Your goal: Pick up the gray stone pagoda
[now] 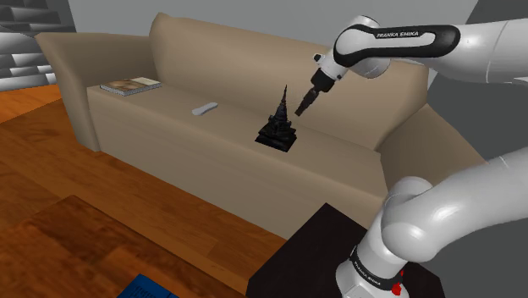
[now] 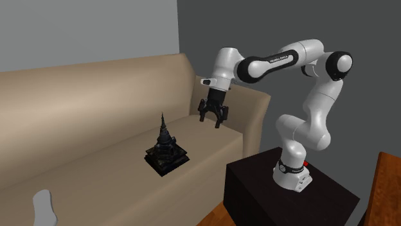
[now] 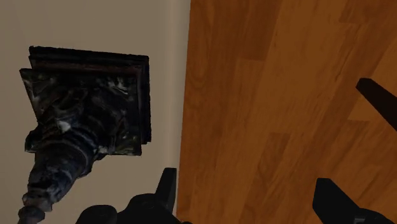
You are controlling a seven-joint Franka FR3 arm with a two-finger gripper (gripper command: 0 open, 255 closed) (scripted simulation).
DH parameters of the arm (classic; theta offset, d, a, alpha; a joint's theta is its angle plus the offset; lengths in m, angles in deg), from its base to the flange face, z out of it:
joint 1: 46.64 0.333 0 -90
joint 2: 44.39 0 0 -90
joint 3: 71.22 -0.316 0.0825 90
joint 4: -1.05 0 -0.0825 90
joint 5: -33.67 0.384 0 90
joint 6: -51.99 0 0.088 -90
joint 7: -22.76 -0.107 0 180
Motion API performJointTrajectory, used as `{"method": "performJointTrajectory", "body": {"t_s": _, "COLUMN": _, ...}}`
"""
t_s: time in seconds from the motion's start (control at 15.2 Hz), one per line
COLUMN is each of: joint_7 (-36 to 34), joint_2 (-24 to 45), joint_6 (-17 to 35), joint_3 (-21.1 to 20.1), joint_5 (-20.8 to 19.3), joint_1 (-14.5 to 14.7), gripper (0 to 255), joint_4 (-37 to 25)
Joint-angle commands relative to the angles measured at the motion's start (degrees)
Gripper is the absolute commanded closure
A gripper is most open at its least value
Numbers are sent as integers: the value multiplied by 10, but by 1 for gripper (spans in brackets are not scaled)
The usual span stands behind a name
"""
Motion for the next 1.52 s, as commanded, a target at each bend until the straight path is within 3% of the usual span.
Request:
{"method": "performJointTrajectory", "body": {"t_s": 0.0, "joint_7": 65, "joint_2": 28, "joint_6": 22, "joint_3": 44, "joint_5": 22, "joint_1": 20, "gripper": 0, "joint_4": -20}}
{"method": "performJointTrajectory", "body": {"t_s": 0.2, "joint_7": 163, "joint_2": 83, "joint_6": 45, "joint_3": 115, "joint_5": 75, "joint_1": 65, "gripper": 0, "joint_4": -63}}
{"method": "performJointTrajectory", "body": {"t_s": 0.4, "joint_7": 273, "joint_2": 150, "joint_6": 49, "joint_3": 194, "joint_5": 154, "joint_1": 119, "gripper": 0, "joint_4": -119}}
{"method": "performJointTrajectory", "body": {"t_s": 0.66, "joint_7": 444, "joint_2": 282, "joint_6": 0, "joint_3": 311, "joint_5": 322, "joint_1": 184, "gripper": 0, "joint_4": -219}}
{"method": "performJointTrajectory", "body": {"t_s": 0.79, "joint_7": 531, "joint_2": 379, "joint_6": -61, "joint_3": 347, "joint_5": 434, "joint_1": 174, "gripper": 0, "joint_4": -281}}
{"method": "performJointTrajectory", "body": {"t_s": 0.99, "joint_7": 615, "joint_2": 502, "joint_6": -154, "joint_3": 323, "joint_5": 563, "joint_1": 83, "gripper": 0, "joint_4": -380}}
{"method": "performJointTrajectory", "body": {"t_s": 1.06, "joint_7": 622, "joint_2": 516, "joint_6": -165, "joint_3": 311, "joint_5": 576, "joint_1": 63, "gripper": 0, "joint_4": -397}}
{"method": "performJointTrajectory", "body": {"t_s": 1.45, "joint_7": 652, "joint_2": 527, "joint_6": -142, "joint_3": 300, "joint_5": 593, "joint_1": 60, "gripper": 0, "joint_4": -367}}
